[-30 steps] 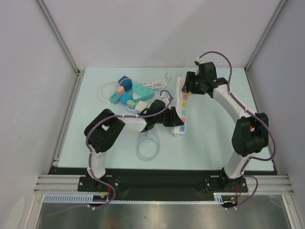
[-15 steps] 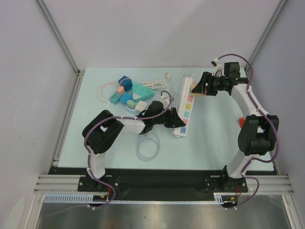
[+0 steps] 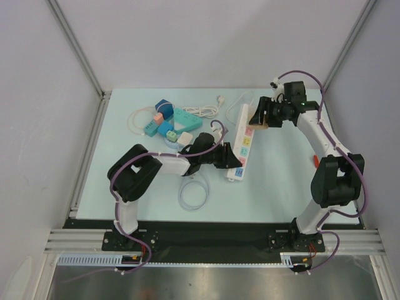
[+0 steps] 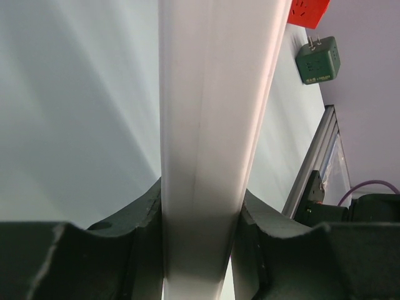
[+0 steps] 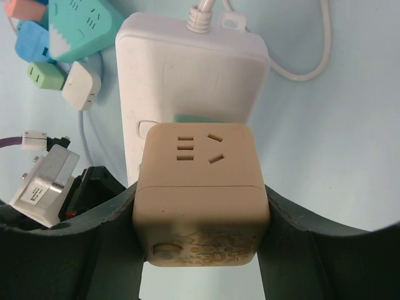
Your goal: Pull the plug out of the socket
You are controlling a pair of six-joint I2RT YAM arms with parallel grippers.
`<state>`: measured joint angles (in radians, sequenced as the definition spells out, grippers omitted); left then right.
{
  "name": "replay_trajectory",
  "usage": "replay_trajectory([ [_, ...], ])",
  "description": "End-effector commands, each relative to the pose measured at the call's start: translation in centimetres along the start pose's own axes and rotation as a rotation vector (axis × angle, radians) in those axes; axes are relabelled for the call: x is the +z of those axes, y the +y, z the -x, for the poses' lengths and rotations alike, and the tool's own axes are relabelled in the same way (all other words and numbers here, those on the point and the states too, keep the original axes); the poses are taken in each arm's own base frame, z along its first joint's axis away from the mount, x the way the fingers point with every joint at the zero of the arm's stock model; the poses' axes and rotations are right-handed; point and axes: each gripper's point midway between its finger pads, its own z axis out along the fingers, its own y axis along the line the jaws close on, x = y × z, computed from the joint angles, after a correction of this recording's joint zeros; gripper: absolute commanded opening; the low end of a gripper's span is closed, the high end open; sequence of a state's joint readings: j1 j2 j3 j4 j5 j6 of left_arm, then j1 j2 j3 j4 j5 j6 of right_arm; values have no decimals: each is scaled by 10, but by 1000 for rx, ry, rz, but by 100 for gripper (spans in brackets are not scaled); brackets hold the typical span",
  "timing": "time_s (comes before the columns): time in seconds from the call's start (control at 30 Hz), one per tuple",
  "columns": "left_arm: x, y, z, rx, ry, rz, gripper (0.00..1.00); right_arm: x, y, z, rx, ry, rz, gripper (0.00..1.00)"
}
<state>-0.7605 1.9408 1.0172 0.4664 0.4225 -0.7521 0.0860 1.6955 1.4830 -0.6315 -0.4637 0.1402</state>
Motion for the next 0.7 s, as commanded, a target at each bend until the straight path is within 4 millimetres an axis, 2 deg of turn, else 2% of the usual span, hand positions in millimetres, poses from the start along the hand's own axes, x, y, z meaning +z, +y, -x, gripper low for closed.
replay_trajectory([
  [0.0,-22,3,79,-68,-251,76,0,-42,-18,33,-172,-135,-246,0],
  [0.07,-22,1,80,-66,-252,69,0,-47,-7,38,-192,-132,-205,0],
  [0.13,-21,-2,81,-66,-254,52,0,-46,-4,31,-247,-75,-171,0],
  [0.17,-22,-4,82,-64,-254,44,0,-47,-1,34,-263,-79,-166,0],
  [0.2,-22,-5,82,-63,-254,42,0,-48,-2,34,-309,-73,-192,0],
  [0.23,-22,-6,82,-65,-255,39,0,-57,-13,40,-361,-92,-307,0],
  [0.27,-23,-7,83,-64,-256,36,0,-59,-12,42,-400,-105,-323,0],
  [0.3,-23,-8,83,-62,-258,36,0,-63,-18,44,-384,-119,-329,0],
  [0.33,-23,-8,84,-61,-259,35,0,-63,-10,41,-365,-111,-256,0],
  [0.43,-22,-11,87,-66,-265,23,0,-66,-15,37,-199,-84,-130,0],
  [0.57,-23,-19,90,-79,-274,-11,0,-52,-2,18,-100,-30,12,0],
  [0.6,-23,-20,91,-81,-276,-13,0,-55,-9,18,-44,-32,26,0],
  [0.67,-24,-23,94,-78,-280,-19,0,-55,-2,13,39,-13,154,0],
])
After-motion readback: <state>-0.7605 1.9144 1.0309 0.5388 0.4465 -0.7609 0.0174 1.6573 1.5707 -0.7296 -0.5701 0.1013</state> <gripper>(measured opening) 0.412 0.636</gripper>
